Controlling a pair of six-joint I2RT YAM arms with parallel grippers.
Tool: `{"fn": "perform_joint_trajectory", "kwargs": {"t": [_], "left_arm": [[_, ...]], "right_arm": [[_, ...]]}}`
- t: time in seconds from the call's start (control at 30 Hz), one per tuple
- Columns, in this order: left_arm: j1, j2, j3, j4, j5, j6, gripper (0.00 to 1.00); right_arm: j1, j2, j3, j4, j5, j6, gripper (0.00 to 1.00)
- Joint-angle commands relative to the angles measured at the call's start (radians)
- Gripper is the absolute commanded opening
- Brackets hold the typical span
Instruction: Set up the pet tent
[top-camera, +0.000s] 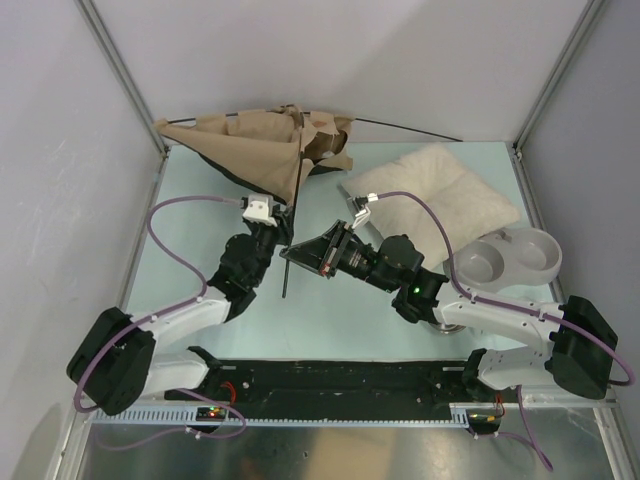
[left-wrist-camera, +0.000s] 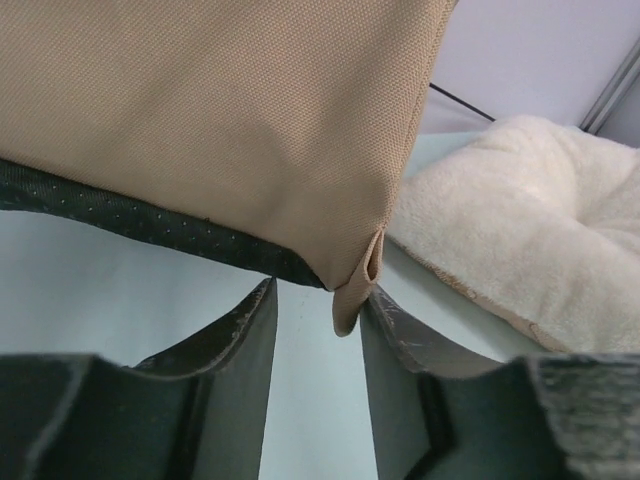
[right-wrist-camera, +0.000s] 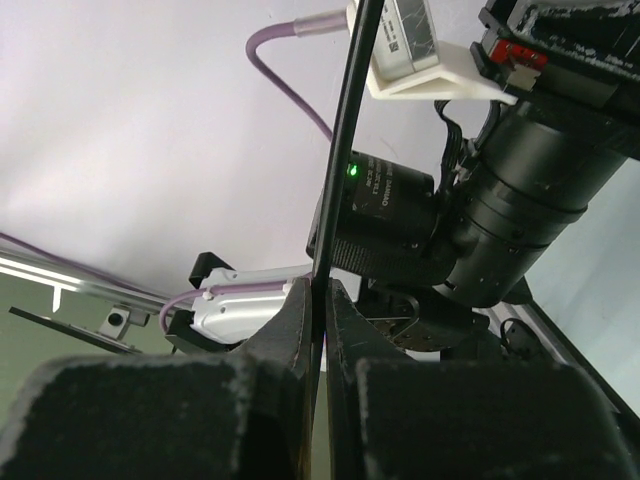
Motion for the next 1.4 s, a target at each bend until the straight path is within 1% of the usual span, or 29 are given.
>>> {"fn": "perform_joint_trajectory", "kwargs": {"t": [0.0, 0.13, 0.4, 0.47, 0.5, 0.53, 0.6, 0.77, 1.0, 1.27, 1.37], "left_arm": [[0.027, 0.019, 0.051, 0.049, 0.032, -0.007, 0.39], [0.041, 0.029, 0.055, 0.049, 0.042, -0.021, 0.33], [0.052, 0.037, 0.064, 0.049, 0.072, -0.043, 0.29], [0.053, 0.036, 0.066, 0.050, 0.081, -0.046, 0.22], [0.054, 0.035, 0.067, 0.049, 0.087, -0.049, 0.13], [0.054, 0.033, 0.067, 0.049, 0.093, -0.051, 0.07], [0.054, 0.026, 0.067, 0.050, 0.107, -0.057, 0.02], [0.053, -0.005, 0.055, 0.049, 0.144, -0.071, 0.00], [0.055, -0.099, 0.010, 0.017, 0.203, -0.127, 0.00], [0.056, -0.222, -0.045, -0.173, 0.254, -0.213, 0.00], [0.055, -0.295, -0.077, -0.253, 0.277, -0.256, 0.00]], "right_arm": [[-0.008, -0.007, 0.048, 0.035, 0.010, -0.010, 0.00], [-0.009, -0.005, 0.048, 0.044, 0.010, -0.010, 0.00], [-0.007, 0.000, 0.048, 0.049, 0.007, -0.007, 0.00], [-0.007, 0.002, 0.048, 0.049, 0.008, -0.006, 0.00], [-0.007, 0.001, 0.048, 0.047, 0.009, -0.007, 0.00], [-0.007, 0.002, 0.048, 0.046, 0.009, -0.007, 0.00], [-0.007, 0.001, 0.047, 0.043, 0.009, -0.009, 0.00], [-0.006, -0.002, 0.042, 0.036, 0.018, -0.022, 0.00], [-0.004, -0.019, 0.028, 0.021, 0.034, -0.042, 0.00], [0.015, -0.054, 0.018, -0.027, 0.084, -0.097, 0.00], [0.028, -0.062, 0.012, -0.037, 0.123, -0.140, 0.00]]}}
